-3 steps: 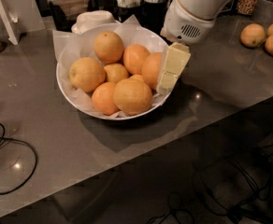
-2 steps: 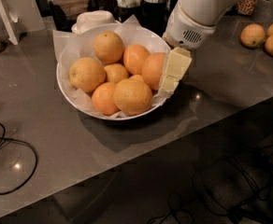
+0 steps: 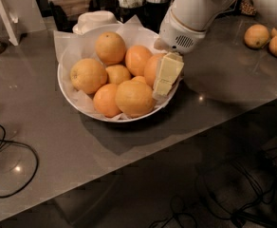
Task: Pick orange from white bowl
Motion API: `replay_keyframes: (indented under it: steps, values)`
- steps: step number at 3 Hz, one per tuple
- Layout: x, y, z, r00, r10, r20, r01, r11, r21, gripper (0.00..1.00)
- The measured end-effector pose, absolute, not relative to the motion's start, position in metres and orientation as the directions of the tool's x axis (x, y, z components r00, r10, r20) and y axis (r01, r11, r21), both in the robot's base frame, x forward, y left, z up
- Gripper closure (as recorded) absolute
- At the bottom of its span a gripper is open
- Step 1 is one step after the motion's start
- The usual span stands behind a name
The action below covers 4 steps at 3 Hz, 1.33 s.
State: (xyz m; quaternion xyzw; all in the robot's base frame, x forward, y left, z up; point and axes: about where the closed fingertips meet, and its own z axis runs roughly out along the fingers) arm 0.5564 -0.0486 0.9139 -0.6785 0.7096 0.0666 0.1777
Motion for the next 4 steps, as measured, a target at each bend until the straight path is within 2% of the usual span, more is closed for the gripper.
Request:
replay_keyframes:
  steps: [1,3,4]
  values:
    - [0.562,-0.036,0.914,0.004,-0.943,-0.334,-0.988,0.047,-0.144,0.1]
    - [0.576,-0.051,0.922,-0.048,-0.946,-0.32,-0.977,0.111,-0.18,0.2]
    - [0.576,-0.053,0.923,-0.051,-0.946,-0.319,-0.977,0.114,-0.182,0.18]
